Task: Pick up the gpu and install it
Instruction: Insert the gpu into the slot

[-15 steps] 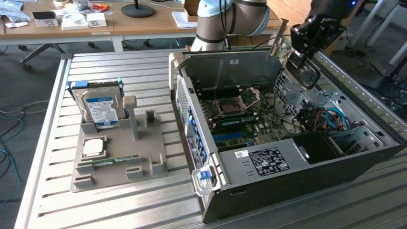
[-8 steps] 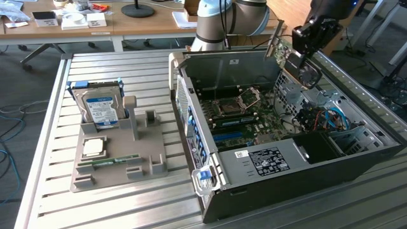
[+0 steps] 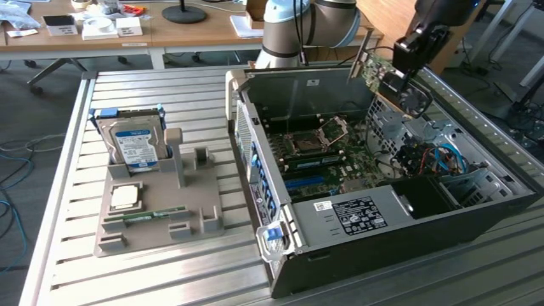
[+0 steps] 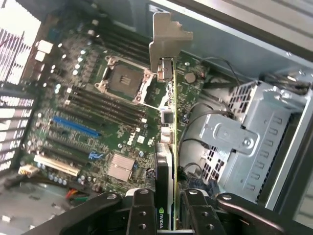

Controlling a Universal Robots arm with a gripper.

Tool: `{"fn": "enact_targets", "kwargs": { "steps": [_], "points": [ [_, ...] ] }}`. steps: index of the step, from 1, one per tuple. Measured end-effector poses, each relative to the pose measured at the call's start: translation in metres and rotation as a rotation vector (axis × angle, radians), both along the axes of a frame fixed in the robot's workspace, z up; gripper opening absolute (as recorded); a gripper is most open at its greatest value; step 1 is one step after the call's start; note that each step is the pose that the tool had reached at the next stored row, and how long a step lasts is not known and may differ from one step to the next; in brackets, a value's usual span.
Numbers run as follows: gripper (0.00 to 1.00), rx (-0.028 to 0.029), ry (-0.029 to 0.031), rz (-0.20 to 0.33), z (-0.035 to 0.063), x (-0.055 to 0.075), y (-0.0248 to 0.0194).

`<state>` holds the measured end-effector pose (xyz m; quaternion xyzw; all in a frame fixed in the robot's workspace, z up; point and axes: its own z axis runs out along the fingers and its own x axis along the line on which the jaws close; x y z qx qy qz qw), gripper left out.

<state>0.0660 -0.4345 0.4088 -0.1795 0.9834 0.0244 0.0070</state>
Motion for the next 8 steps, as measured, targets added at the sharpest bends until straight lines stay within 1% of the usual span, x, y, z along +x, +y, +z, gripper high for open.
{"fn": "enact_targets", "kwargs": {
  "steps": [8],
  "points": [
    [0.27, -0.0021, 0.0, 0.144, -0.0003, 0.0, 0.0]
  ]
}}
